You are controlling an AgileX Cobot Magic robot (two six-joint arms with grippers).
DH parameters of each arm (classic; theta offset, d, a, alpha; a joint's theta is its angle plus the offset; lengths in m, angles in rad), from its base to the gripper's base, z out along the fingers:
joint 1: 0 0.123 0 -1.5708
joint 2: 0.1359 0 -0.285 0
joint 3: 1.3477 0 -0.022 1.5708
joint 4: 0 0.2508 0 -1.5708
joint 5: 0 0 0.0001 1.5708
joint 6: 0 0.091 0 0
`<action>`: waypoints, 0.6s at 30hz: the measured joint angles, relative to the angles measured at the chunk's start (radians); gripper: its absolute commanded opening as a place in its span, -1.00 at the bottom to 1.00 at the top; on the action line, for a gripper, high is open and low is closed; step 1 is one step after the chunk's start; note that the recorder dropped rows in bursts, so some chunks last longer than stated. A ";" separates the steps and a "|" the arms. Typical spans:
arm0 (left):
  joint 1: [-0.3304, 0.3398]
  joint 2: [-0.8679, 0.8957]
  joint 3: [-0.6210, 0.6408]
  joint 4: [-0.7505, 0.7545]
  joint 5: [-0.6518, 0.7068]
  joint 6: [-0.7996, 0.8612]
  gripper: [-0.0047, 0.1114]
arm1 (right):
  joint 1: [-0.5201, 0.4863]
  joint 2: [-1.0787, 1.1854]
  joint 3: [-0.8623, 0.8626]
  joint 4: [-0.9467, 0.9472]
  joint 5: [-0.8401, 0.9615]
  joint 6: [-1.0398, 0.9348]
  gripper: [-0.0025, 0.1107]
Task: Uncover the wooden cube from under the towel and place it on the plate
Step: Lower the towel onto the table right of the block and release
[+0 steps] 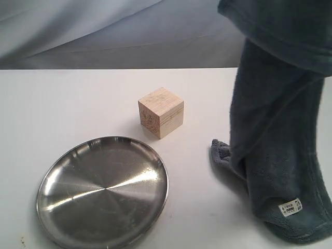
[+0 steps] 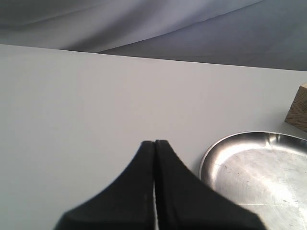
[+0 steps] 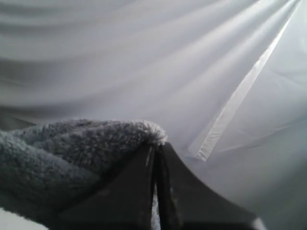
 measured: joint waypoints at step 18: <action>0.000 0.000 0.000 0.000 0.000 0.000 -0.92 | 0.000 0.033 0.335 0.104 0.243 0.059 -0.96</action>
